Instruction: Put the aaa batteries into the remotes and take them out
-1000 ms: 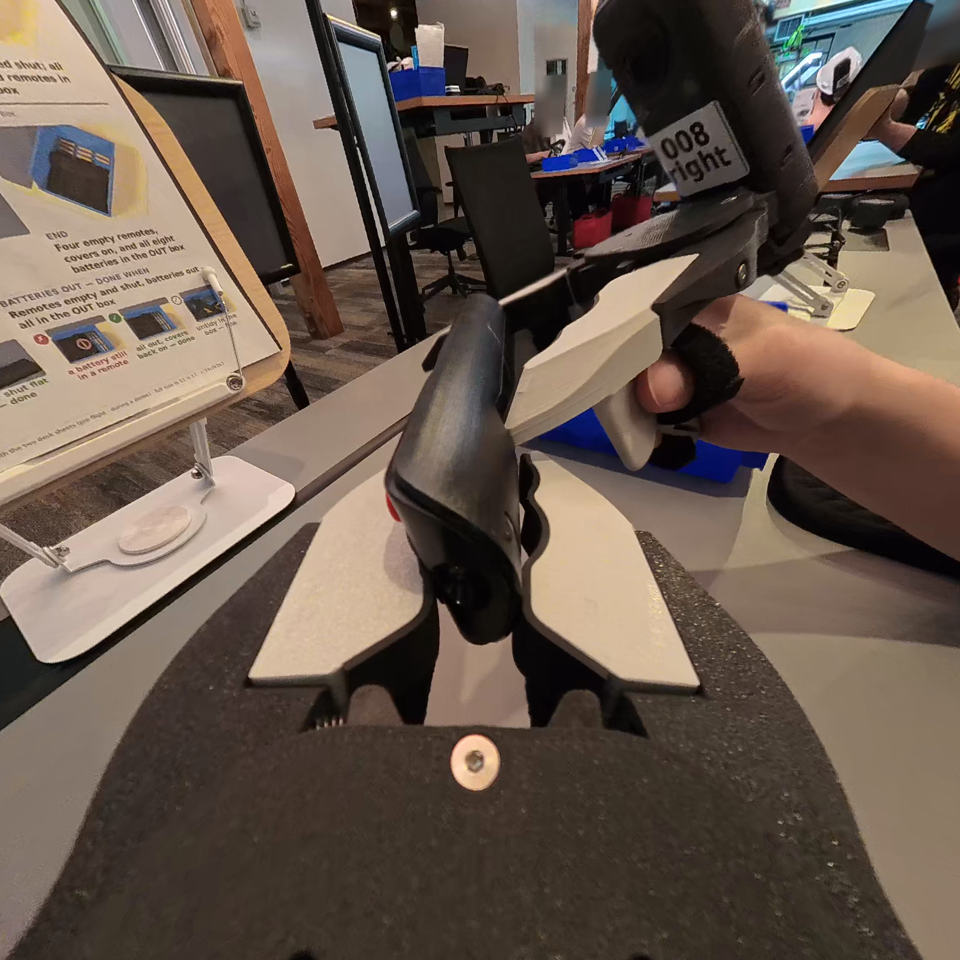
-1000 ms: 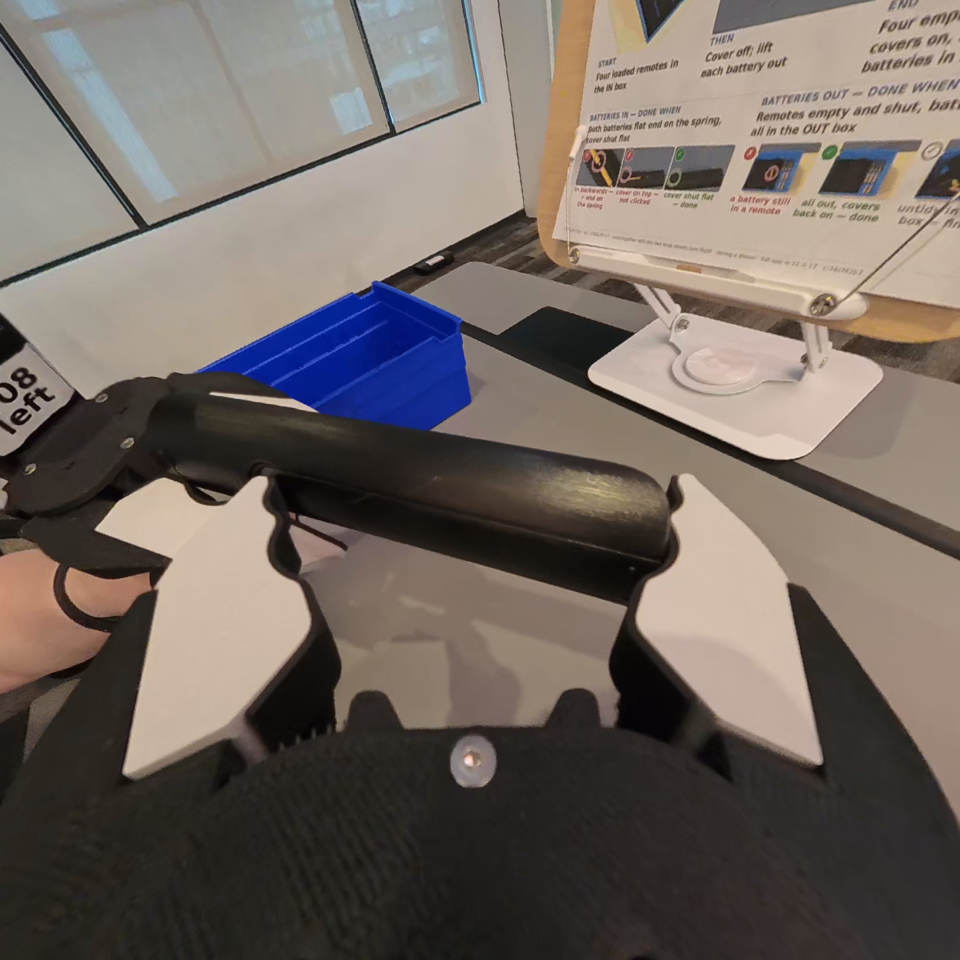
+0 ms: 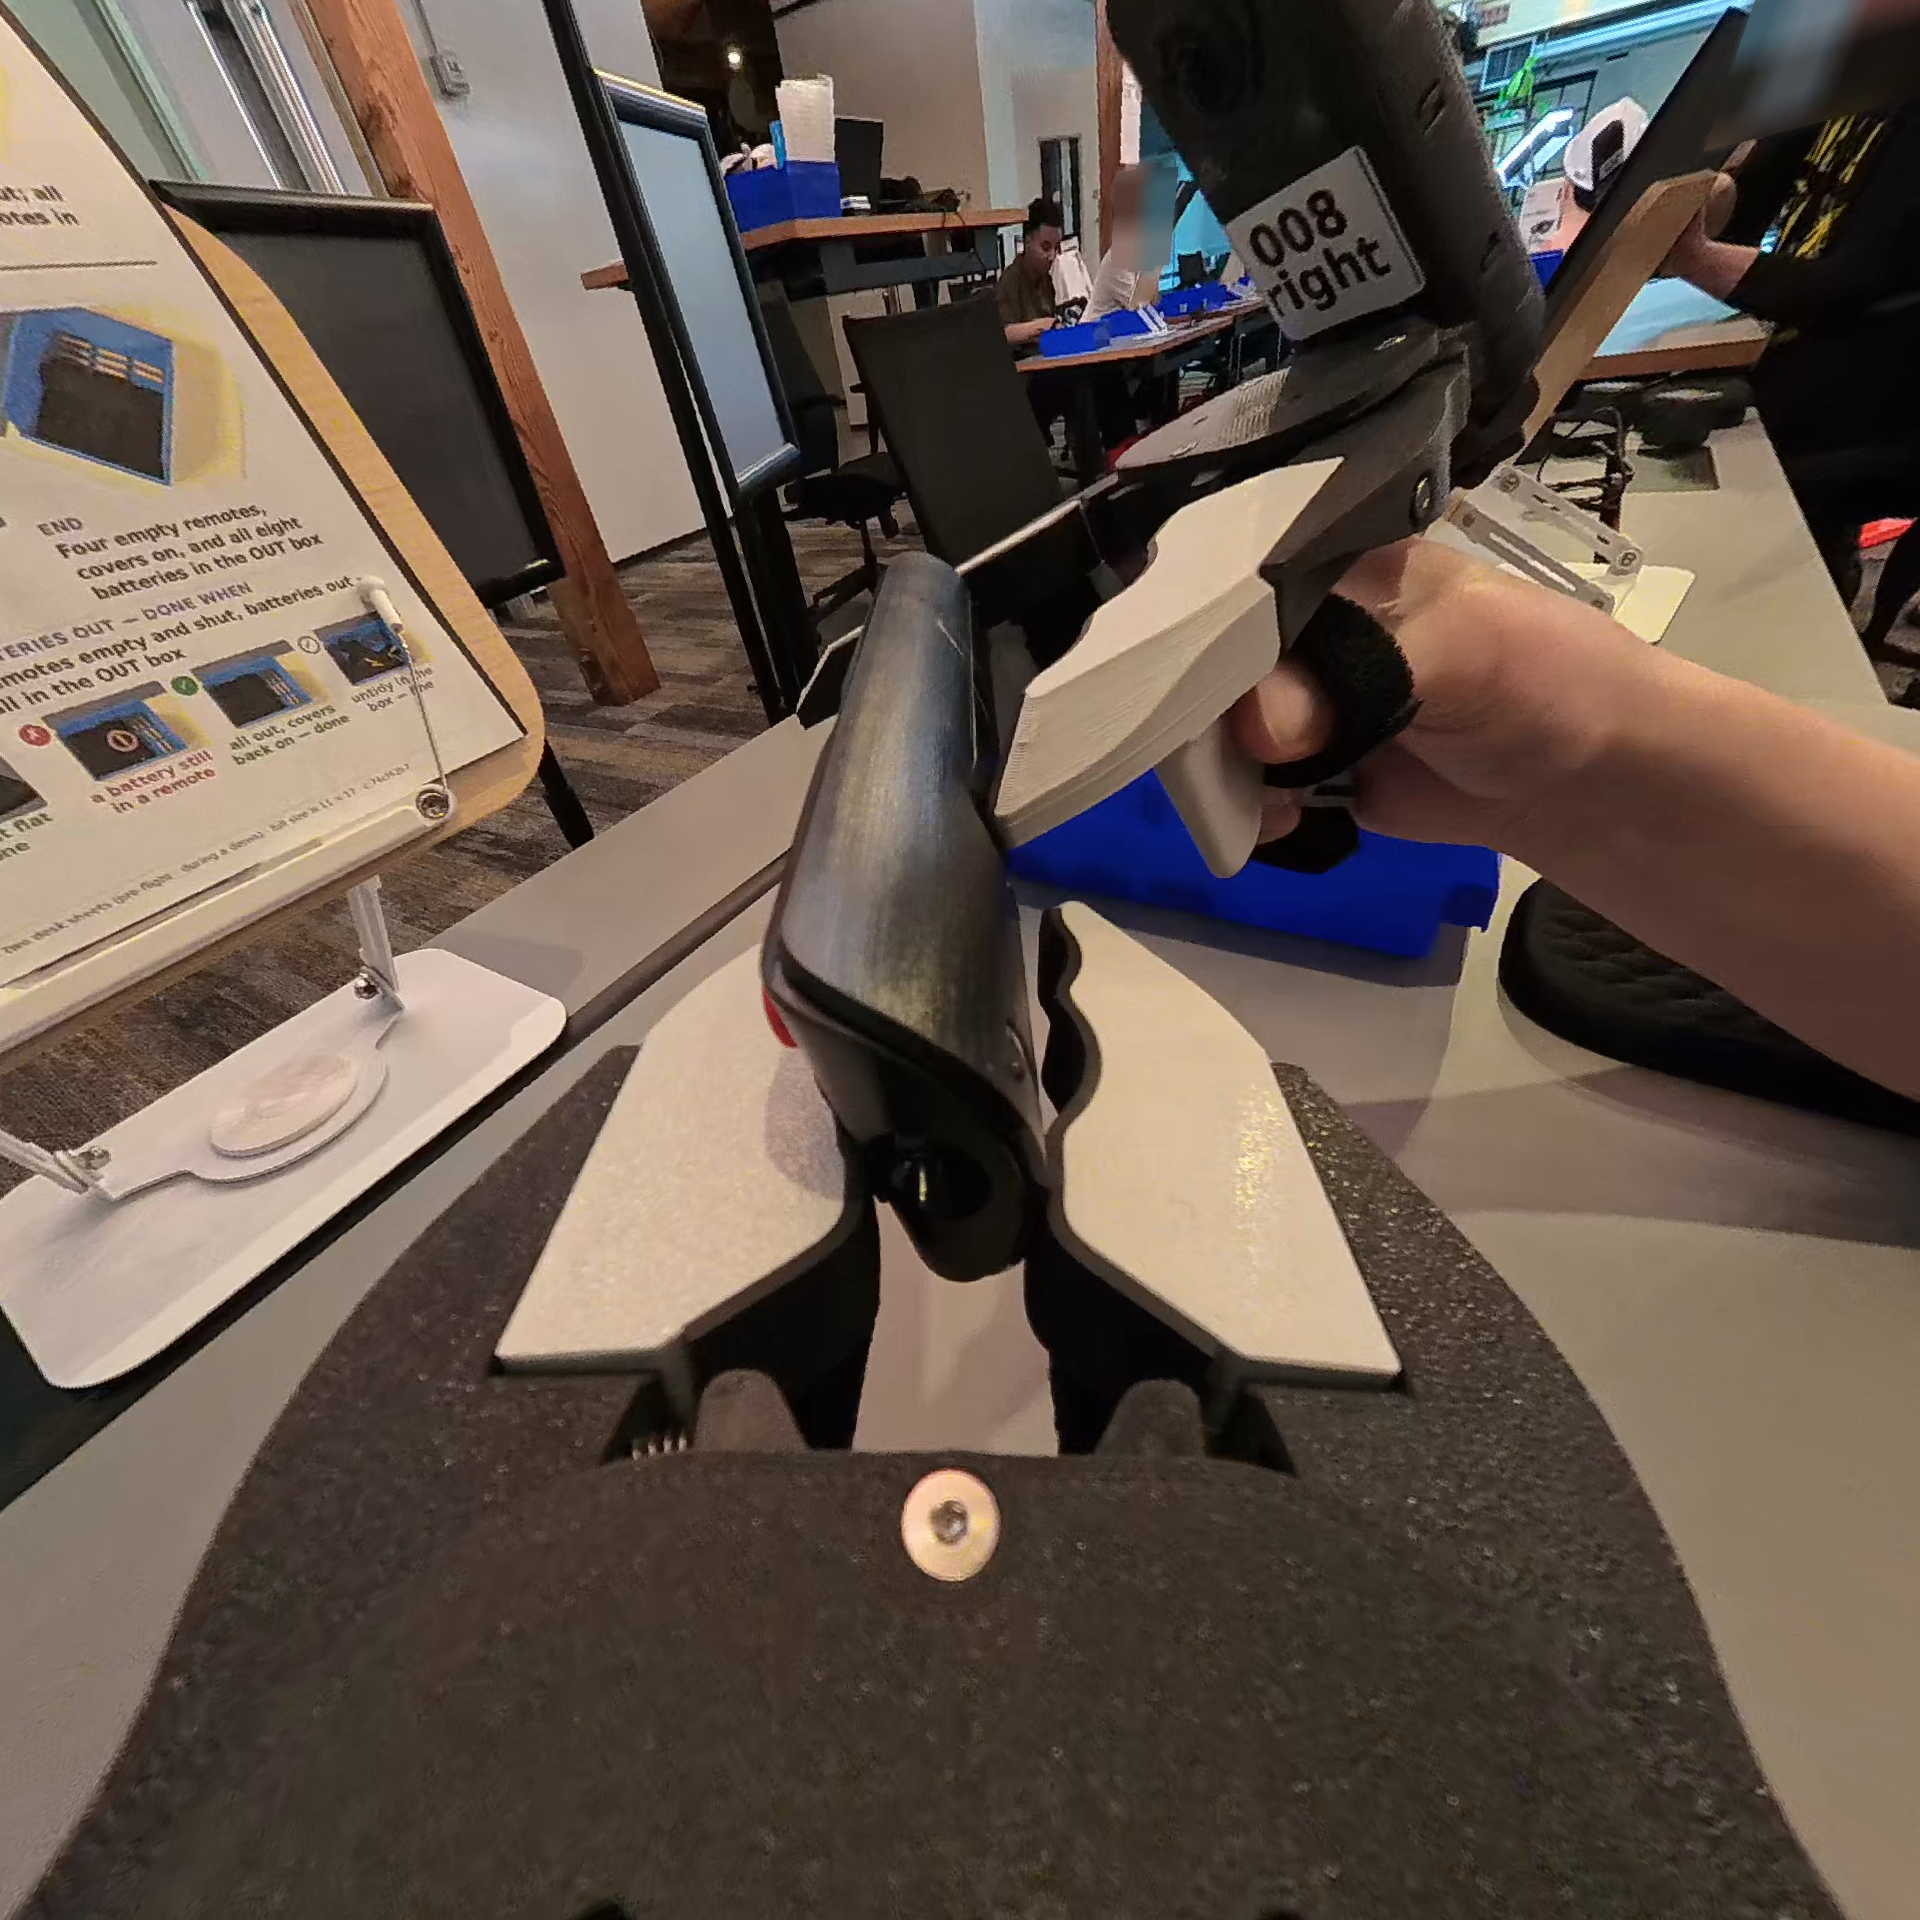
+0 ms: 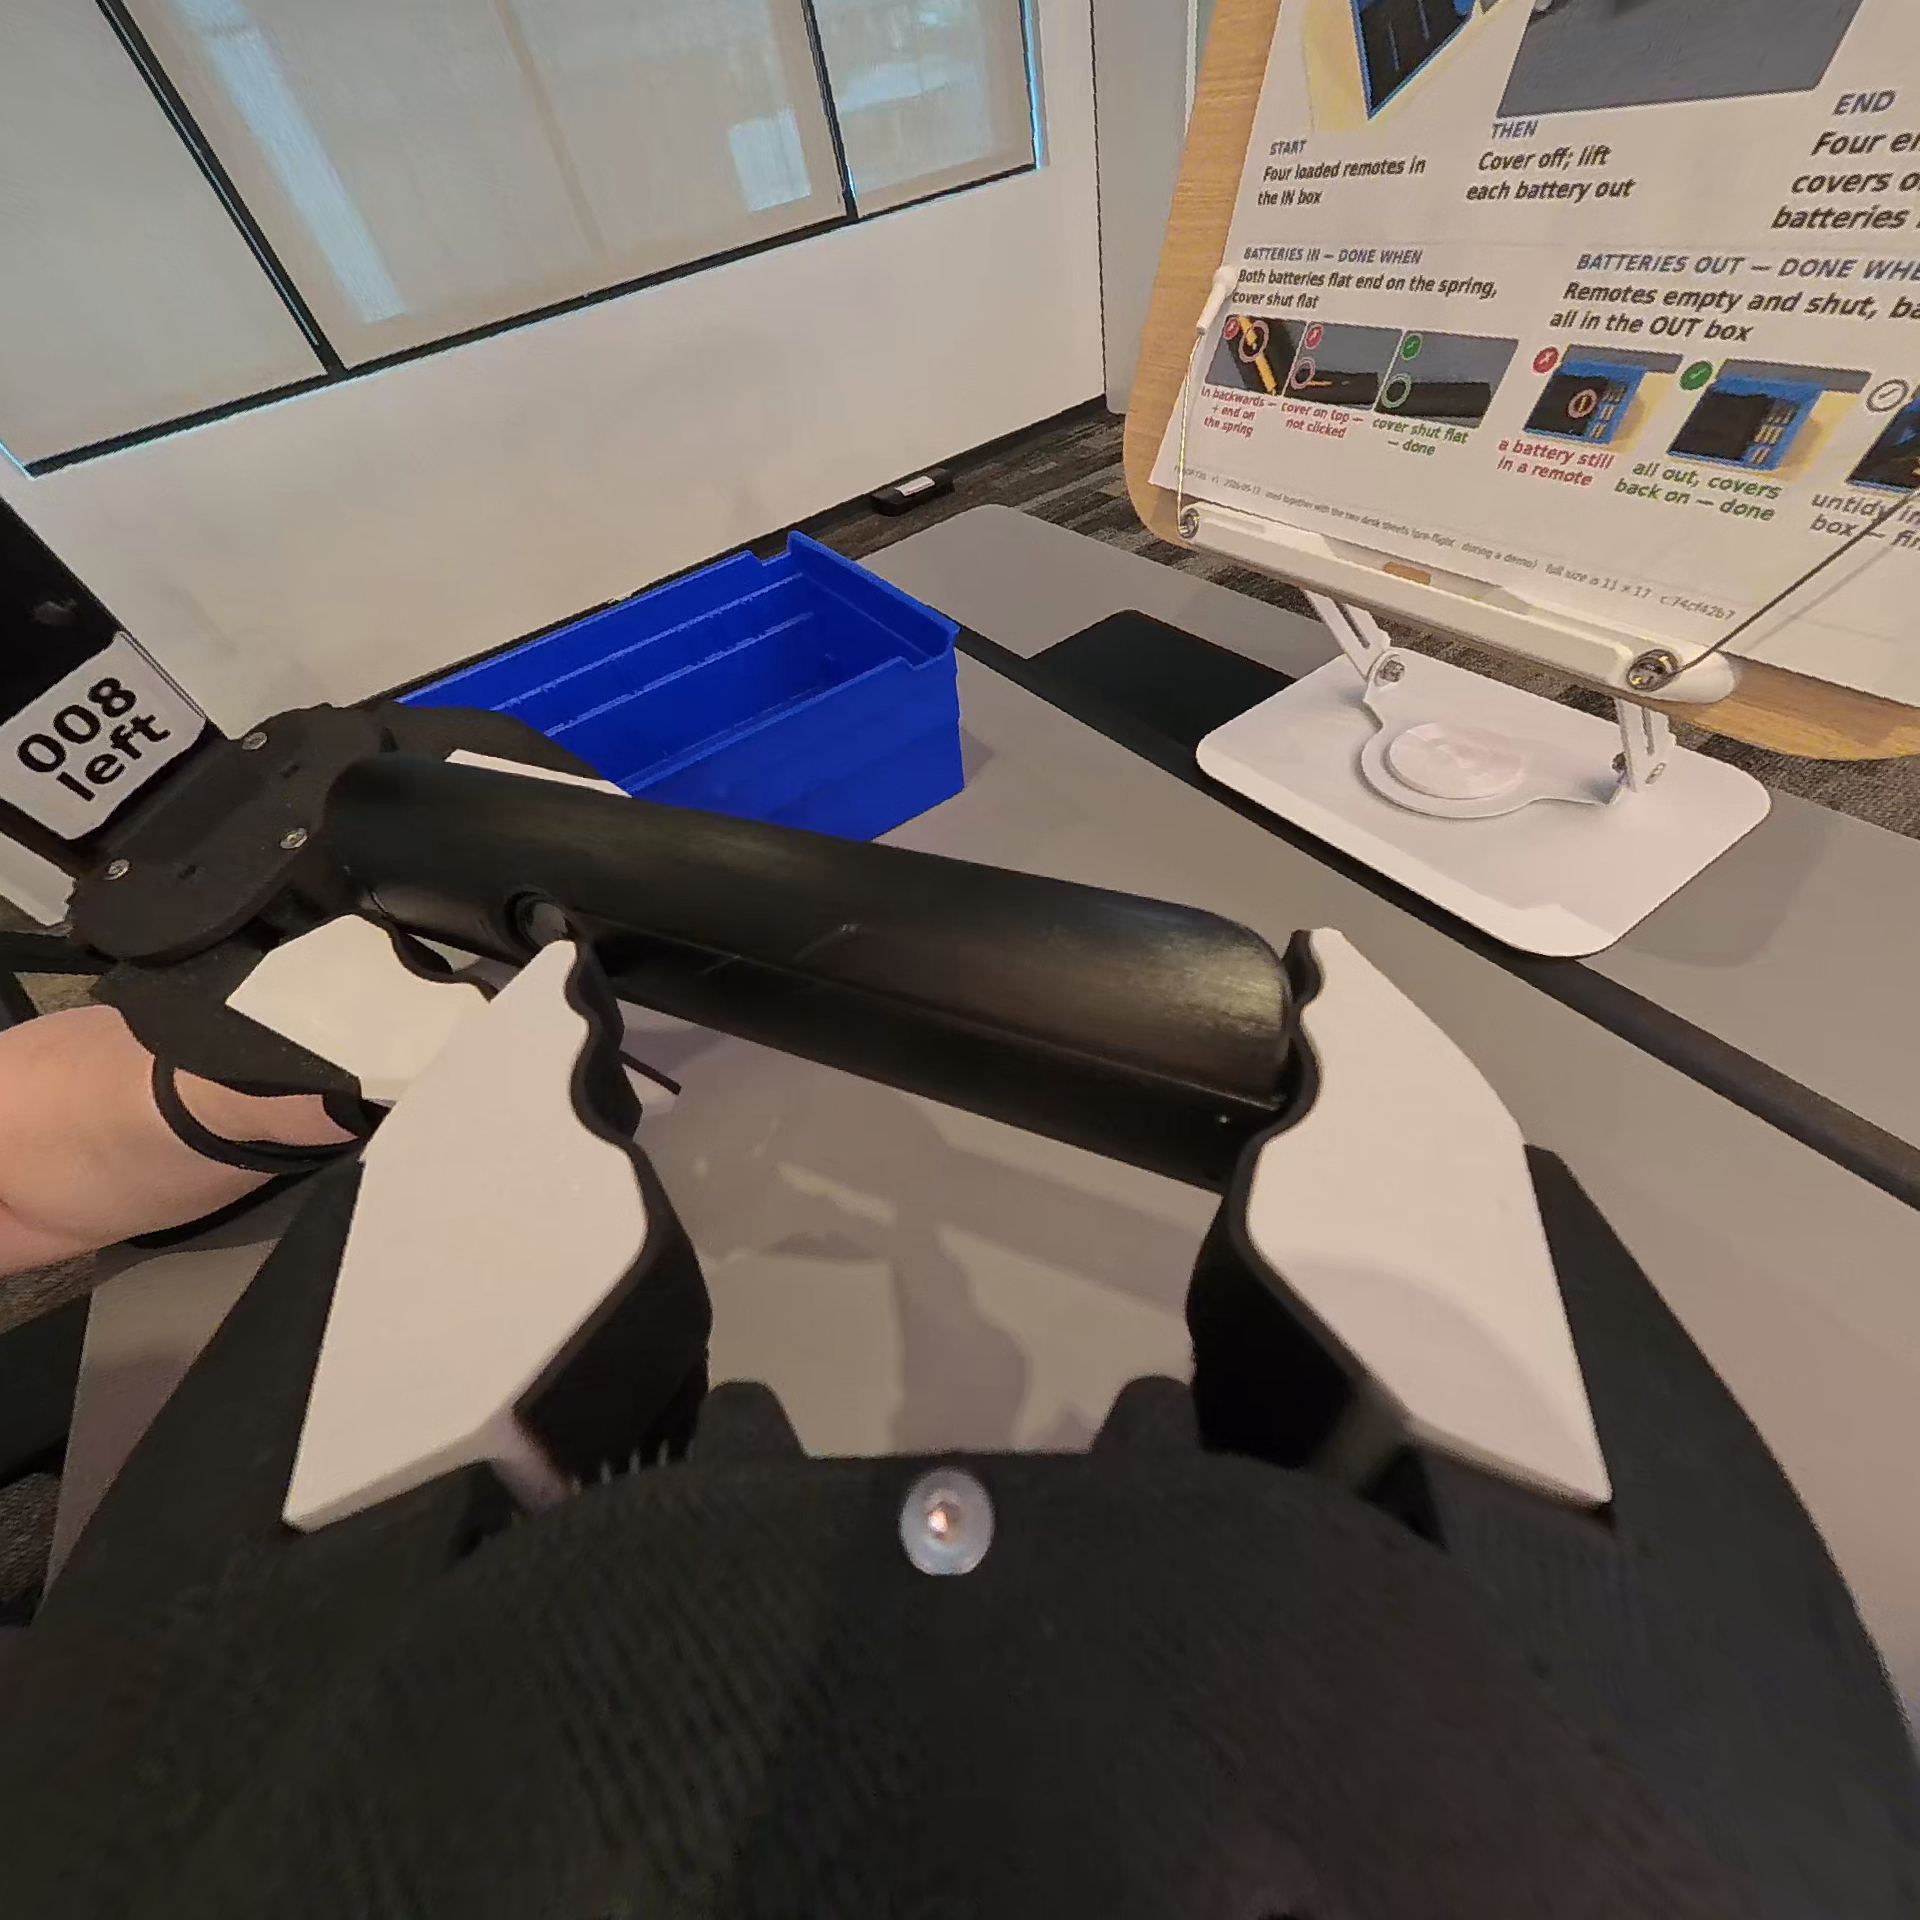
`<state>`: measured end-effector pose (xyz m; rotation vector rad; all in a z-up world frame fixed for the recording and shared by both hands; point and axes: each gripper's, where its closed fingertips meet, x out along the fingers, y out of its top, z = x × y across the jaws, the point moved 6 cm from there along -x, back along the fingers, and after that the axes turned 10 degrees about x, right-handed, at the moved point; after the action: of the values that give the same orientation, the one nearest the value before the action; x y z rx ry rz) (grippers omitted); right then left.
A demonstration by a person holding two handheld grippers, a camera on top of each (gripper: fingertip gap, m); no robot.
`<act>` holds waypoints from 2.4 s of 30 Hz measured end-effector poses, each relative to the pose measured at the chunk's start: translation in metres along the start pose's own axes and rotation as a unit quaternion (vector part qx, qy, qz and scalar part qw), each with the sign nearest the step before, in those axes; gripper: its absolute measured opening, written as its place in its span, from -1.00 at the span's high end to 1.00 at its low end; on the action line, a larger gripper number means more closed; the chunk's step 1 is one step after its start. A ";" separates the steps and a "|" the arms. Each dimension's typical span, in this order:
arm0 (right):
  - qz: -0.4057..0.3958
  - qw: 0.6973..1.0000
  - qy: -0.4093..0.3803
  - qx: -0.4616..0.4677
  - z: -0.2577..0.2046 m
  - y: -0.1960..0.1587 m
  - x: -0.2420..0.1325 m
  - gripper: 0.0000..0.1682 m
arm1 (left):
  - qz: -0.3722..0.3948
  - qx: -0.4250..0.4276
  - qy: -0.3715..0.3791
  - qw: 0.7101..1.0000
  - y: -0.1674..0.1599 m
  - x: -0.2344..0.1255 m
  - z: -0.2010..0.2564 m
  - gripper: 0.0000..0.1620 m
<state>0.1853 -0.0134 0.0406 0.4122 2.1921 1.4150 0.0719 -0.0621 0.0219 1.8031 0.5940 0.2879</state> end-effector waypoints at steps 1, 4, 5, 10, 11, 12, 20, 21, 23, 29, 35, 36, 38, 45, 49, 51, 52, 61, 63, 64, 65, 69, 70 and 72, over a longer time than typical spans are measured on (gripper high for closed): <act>-0.001 1.000 0.001 0.001 0.000 0.000 0.000 -0.43 | -0.001 -0.001 -0.001 1.000 0.000 0.000 0.000 0.62; -0.002 1.000 0.002 0.000 0.001 0.000 0.000 -0.43 | -0.001 -0.001 -0.003 1.000 -0.001 0.001 0.000 0.62; -0.002 1.000 0.003 0.000 0.001 0.000 0.000 -0.43 | -0.001 0.002 -0.002 1.000 -0.001 0.000 0.000 0.62; -0.004 1.000 0.003 -0.003 0.000 0.001 -0.001 -0.42 | 0.001 0.004 -0.004 1.000 0.000 0.000 0.001 0.62; -0.005 1.000 0.003 -0.003 0.000 0.001 -0.001 -0.42 | 0.000 0.006 -0.004 1.000 0.000 0.000 0.001 0.62; -0.005 1.000 0.003 -0.003 0.000 0.001 -0.001 -0.42 | 0.001 0.005 -0.004 1.000 0.000 0.001 0.001 0.62; -0.004 1.000 0.007 -0.005 0.002 0.001 -0.001 -0.41 | 0.001 0.002 -0.008 1.000 -0.001 0.001 0.000 0.62; -0.005 1.000 0.008 -0.004 0.002 0.001 -0.001 -0.40 | -0.001 0.002 -0.009 1.000 -0.001 0.001 0.000 0.62; -0.005 1.000 0.010 -0.004 0.002 0.001 -0.002 -0.39 | 0.000 -0.001 -0.010 1.000 -0.001 0.001 -0.001 0.62; 0.017 1.000 0.004 -0.004 0.001 0.002 0.001 -0.40 | -0.011 0.008 -0.003 1.000 -0.001 0.001 -0.006 0.62; 0.022 0.999 -0.028 -0.015 -0.005 0.001 0.006 -0.69 | -0.016 0.014 0.004 1.000 -0.002 0.003 -0.004 0.60; 0.025 0.999 -0.027 -0.012 -0.006 0.002 0.005 -0.66 | -0.009 0.011 0.003 1.000 0.001 0.002 -0.003 0.60; 0.032 0.999 -0.028 -0.014 -0.008 0.004 0.004 -0.66 | -0.007 0.020 0.006 1.000 0.003 0.000 -0.003 0.60; 0.036 0.999 -0.013 -0.011 -0.010 0.003 0.003 -0.62 | 0.023 0.009 -0.014 1.000 0.008 -0.002 -0.001 0.57; 0.047 0.998 -0.022 -0.030 -0.012 0.006 0.001 -0.63 | 0.036 -0.023 -0.042 0.998 0.008 -0.001 0.002 0.52; 0.050 0.998 -0.025 -0.032 -0.013 0.006 0.000 -0.64 | 0.038 -0.015 -0.038 0.998 0.008 0.000 0.002 0.54; 0.052 0.998 -0.024 -0.031 -0.014 0.006 0.000 -0.65 | 0.038 -0.006 -0.033 0.999 0.008 -0.001 0.002 0.54; 0.056 0.998 -0.023 -0.025 -0.012 0.003 0.002 -0.65 | 0.018 -0.004 -0.024 1.000 0.005 -0.001 0.002 0.59; 0.058 0.998 -0.026 -0.027 -0.011 0.003 0.002 -0.64 | 0.019 -0.001 -0.024 1.000 0.004 -0.001 0.001 0.59; 0.058 0.997 -0.029 -0.029 -0.011 0.003 0.002 -0.64 | 0.022 -0.007 -0.028 0.999 0.003 0.000 0.001 0.59; 0.058 0.997 -0.031 -0.030 -0.011 0.003 0.003 -0.64 | 0.024 -0.015 -0.030 0.999 0.003 0.000 0.000 0.59; 0.056 0.998 -0.016 -0.017 -0.014 0.003 0.006 -0.62 | 0.048 0.004 -0.003 0.999 0.008 -0.005 -0.004 0.60; 0.056 0.998 -0.010 -0.007 -0.014 0.002 0.006 -0.59 | 0.056 -0.001 0.000 0.998 0.011 -0.008 -0.006 0.61; 0.063 0.998 -0.010 0.005 -0.015 0.001 0.008 -0.57 | 0.060 -0.011 0.000 0.998 0.012 -0.009 -0.008 0.62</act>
<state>0.1705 -0.0206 0.0453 0.5759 2.1904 1.4600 0.0629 -0.0629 0.0363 1.8204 0.4811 0.3741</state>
